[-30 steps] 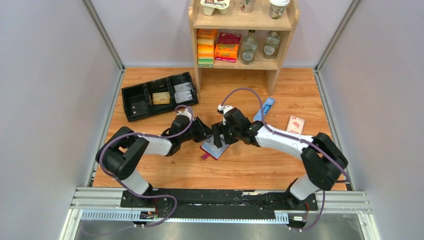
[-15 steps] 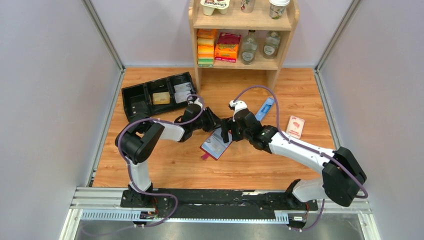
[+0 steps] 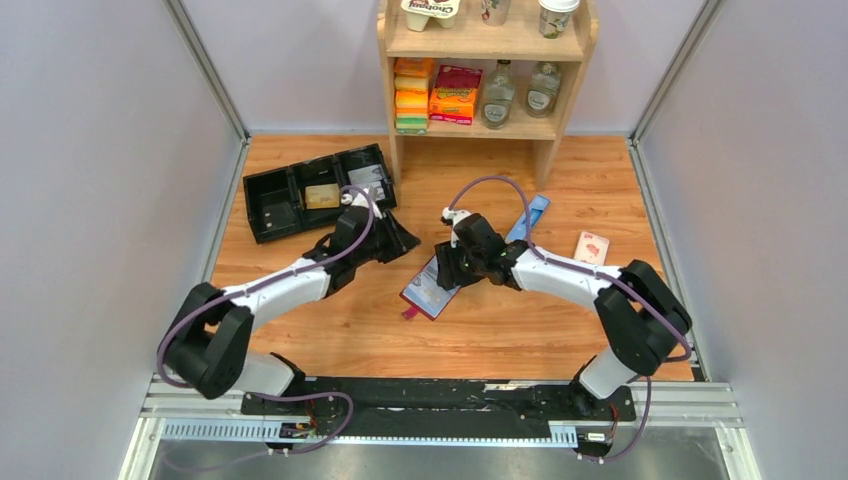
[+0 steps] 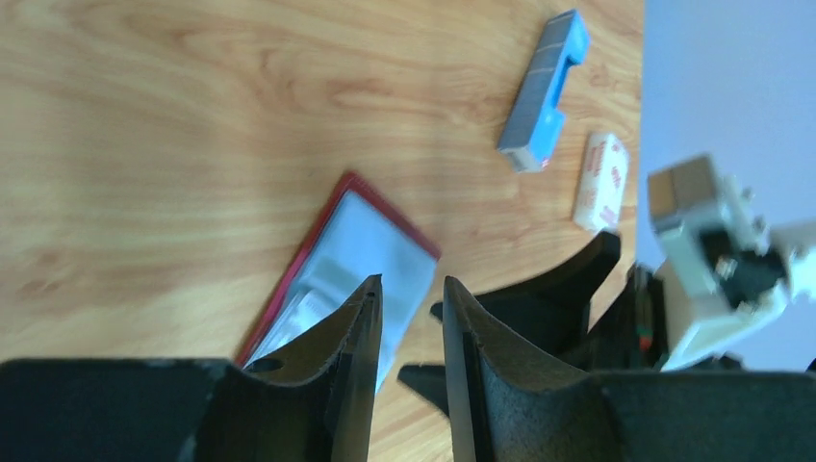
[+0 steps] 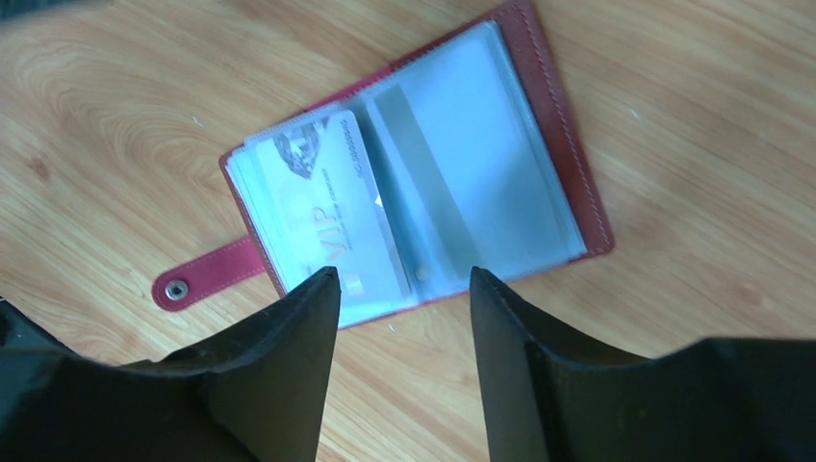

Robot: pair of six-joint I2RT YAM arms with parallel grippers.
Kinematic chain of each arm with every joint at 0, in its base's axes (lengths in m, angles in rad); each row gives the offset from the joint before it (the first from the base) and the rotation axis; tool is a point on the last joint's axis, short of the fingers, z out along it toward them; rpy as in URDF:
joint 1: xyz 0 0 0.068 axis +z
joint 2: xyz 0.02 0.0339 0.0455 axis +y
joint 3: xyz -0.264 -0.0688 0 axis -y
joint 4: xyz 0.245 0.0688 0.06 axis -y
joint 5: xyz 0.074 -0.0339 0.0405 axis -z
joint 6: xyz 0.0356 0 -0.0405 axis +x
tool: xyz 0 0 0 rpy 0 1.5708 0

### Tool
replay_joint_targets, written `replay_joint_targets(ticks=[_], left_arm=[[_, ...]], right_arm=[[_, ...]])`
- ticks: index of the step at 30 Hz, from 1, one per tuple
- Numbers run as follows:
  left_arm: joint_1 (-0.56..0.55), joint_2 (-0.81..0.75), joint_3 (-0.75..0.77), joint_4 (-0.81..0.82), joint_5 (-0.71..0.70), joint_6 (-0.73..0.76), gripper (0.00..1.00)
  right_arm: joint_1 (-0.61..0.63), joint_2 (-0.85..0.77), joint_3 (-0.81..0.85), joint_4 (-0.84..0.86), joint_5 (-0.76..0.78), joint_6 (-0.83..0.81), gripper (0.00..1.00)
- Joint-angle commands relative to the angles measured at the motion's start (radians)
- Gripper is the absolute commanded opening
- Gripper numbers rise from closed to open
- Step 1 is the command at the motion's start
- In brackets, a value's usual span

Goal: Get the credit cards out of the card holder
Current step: Remove the credit card from the card holder.

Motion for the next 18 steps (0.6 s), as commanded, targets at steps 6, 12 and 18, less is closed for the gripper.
replay_joint_targets(ticks=[6,12,18], left_arm=[[-0.034,-0.244,-0.188,-0.257,-0.107,0.052,0.37],[-0.037,-0.327,-0.243,-0.299,-0.107,0.049,0.37],[-0.040,-0.335,-0.236,-0.334,-0.107,0.047,0.37]], right_arm=[[0.004,0.149,0.122,-0.016,-0.115,0.023,0.52],[0.028,0.176,0.128,-0.044,-0.135,0.039,0.52],[0.079,0.193,0.166,-0.059,-0.221,0.114,0.49]])
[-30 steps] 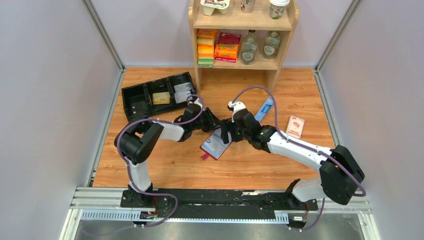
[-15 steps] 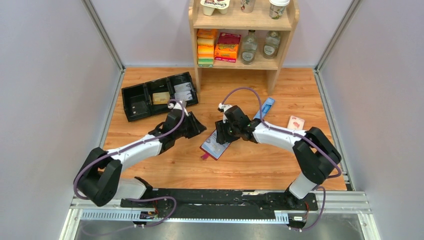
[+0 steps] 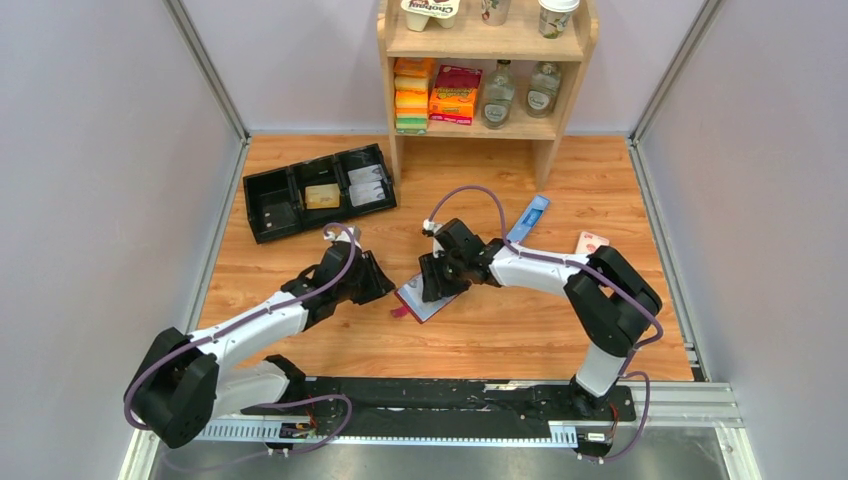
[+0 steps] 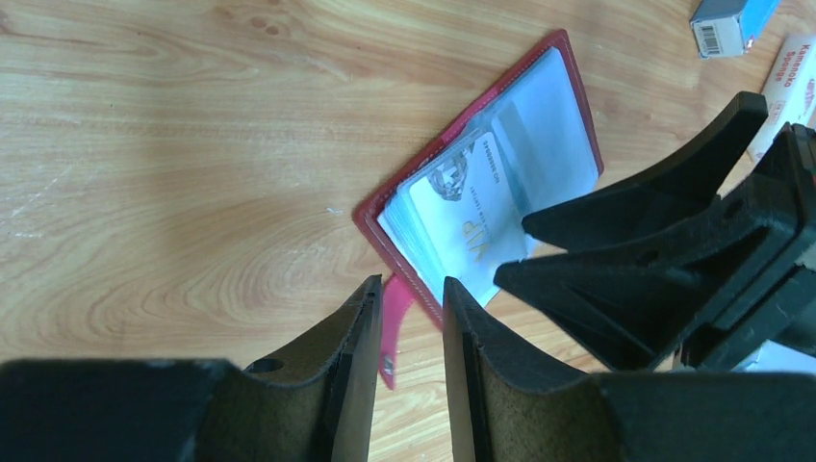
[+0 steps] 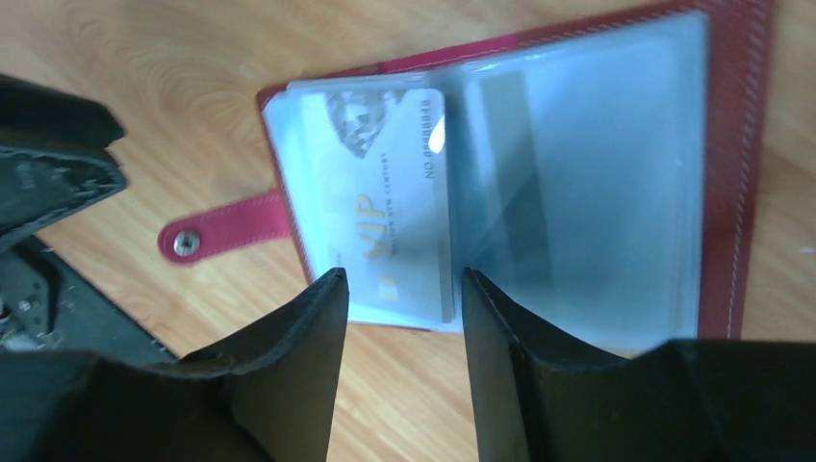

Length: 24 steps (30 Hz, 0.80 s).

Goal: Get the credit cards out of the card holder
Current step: Remove the credit card from the card holder.

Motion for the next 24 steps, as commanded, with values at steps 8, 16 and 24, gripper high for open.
replay_joint_targets(ticks=[8,16,24], left_arm=[[-0.023,-0.004,0.041,-0.031,-0.014,0.007,0.37],[-0.077,0.119,0.161,-0.060,-0.014,0.071,0.37],[-0.101,0.235,0.208,-0.049,-0.014,0.091,0.23]], right_arm=[[0.033,-0.025,0.085,0.002,-0.040,0.092,0.45],[-0.055,-0.030,0.045,0.104,-0.085,0.125,0.44],[-0.085,0.037,0.056,0.154,-0.131,0.123,0.43]])
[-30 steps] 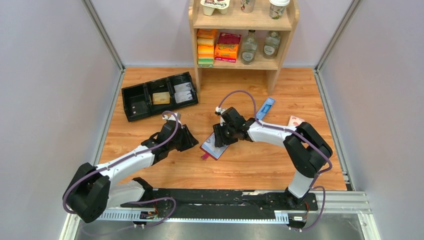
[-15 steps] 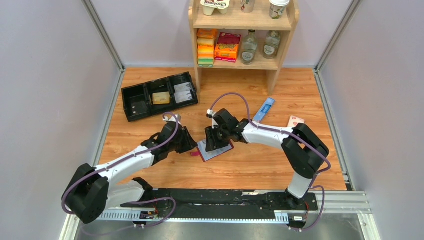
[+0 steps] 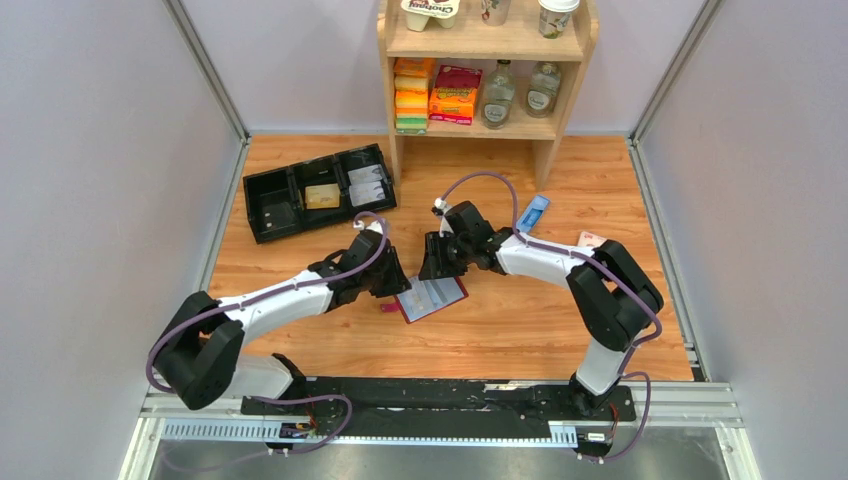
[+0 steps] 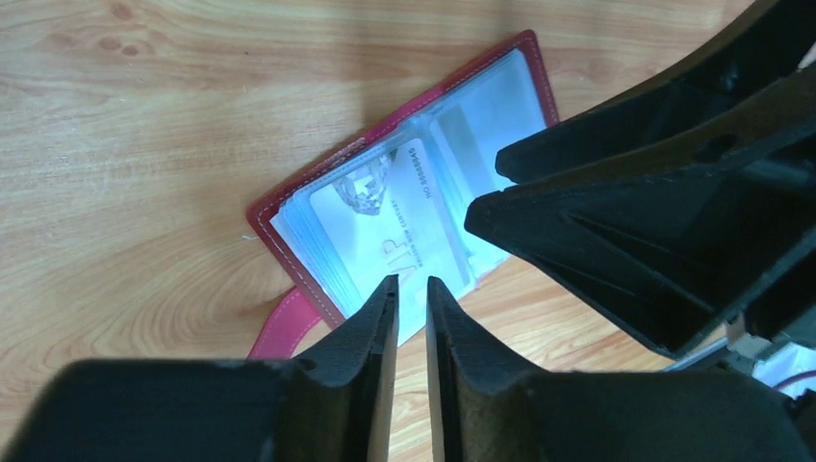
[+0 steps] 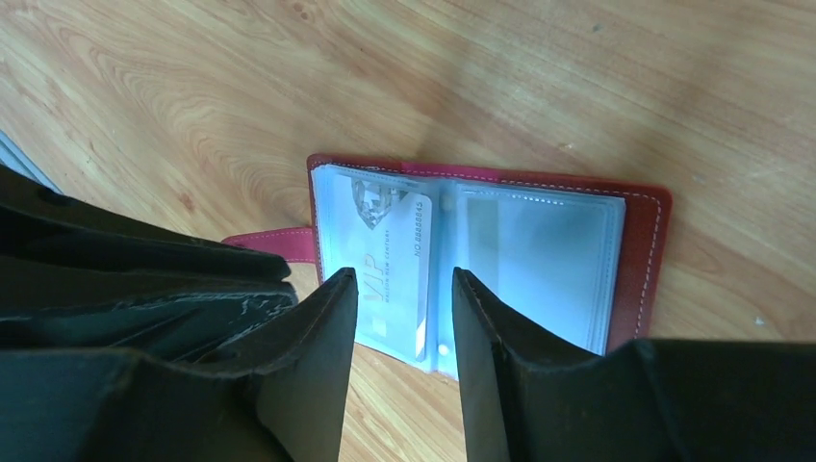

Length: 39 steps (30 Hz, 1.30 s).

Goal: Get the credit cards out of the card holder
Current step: Remove the credit card from the card holder.

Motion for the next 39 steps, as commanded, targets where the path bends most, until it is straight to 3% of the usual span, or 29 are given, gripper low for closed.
replay_joint_targets(ticks=[1,12,19,33,39], left_arm=[[-0.010,0.054,0.040,-0.001,-0.035,0.044,0.20],[-0.033,0.195,0.037,-0.001,-0.046,0.080,0.15],[-0.033,0.218,0.027,-0.045,-0.080,0.069,0.10],[-0.042,0.201,0.011,-0.105,-0.126,0.072,0.06],[-0.048,0.194,0.022,-0.124,-0.138,0.073,0.06]], right_arm=[[-0.009,0.034,0.014,0.071,-0.045,0.008,0.44],[-0.011,0.117,0.023,0.091,-0.108,-0.004,0.43],[-0.011,0.088,-0.004,0.146,-0.197,0.001,0.39],[-0.026,-0.001,-0.087,0.290,-0.314,0.062,0.24],[-0.027,0.029,-0.093,0.304,-0.346,0.077,0.10]])
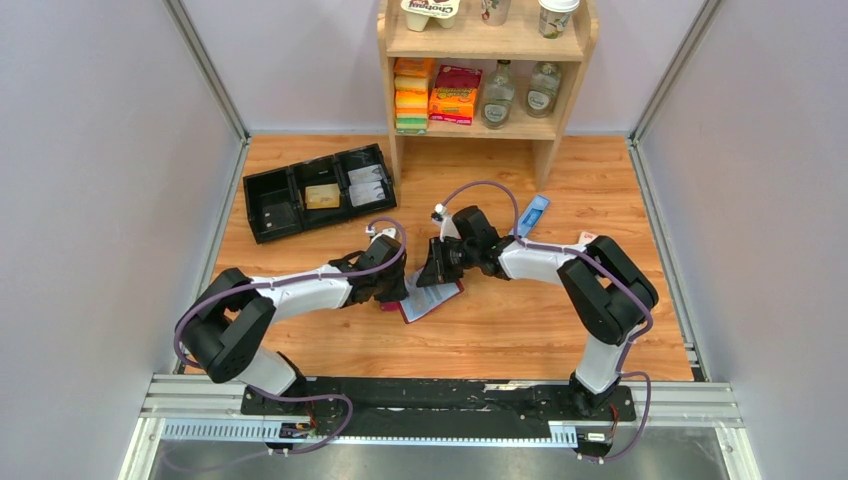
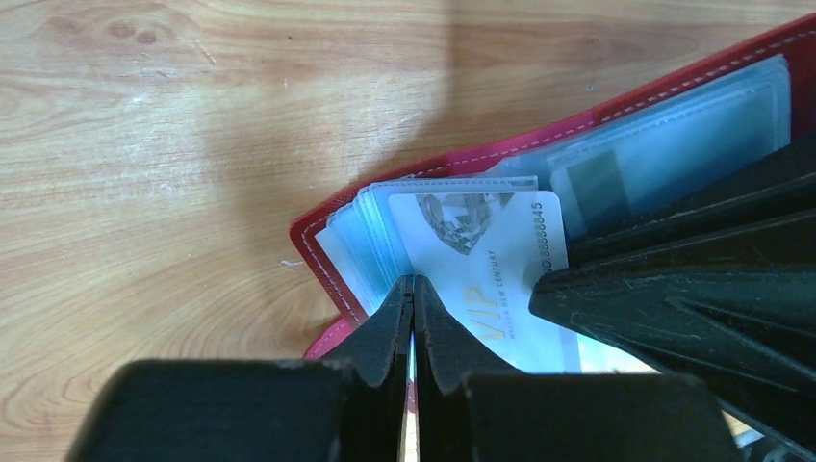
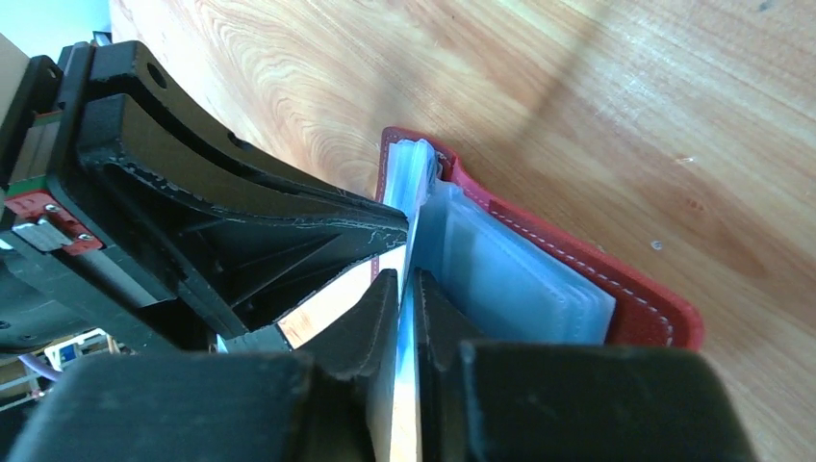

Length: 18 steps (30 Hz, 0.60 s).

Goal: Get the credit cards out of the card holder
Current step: Remove the credit card from the card holder.

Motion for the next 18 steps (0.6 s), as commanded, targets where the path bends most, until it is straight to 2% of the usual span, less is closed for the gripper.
replay_joint_targets(ticks=[1,15,18], left_arm=[[-0.006,0.011,-0.011,-0.113,-0.054,0.024,0.06],[-0.029,0.045,0.012,-0.103,-0.046,0.036,0.05],[-0.036,0.057,0.020,-0.119,-0.055,0.041,0.05]], right_arm=[[0.006,-0.008,-0.005,0.090,-0.100,0.041,0.09],[0.011,0.147,0.060,0.036,-0.166,0.058,0.19],[0.008,0.150,0.091,-0.045,-0.171,0.035,0.19]])
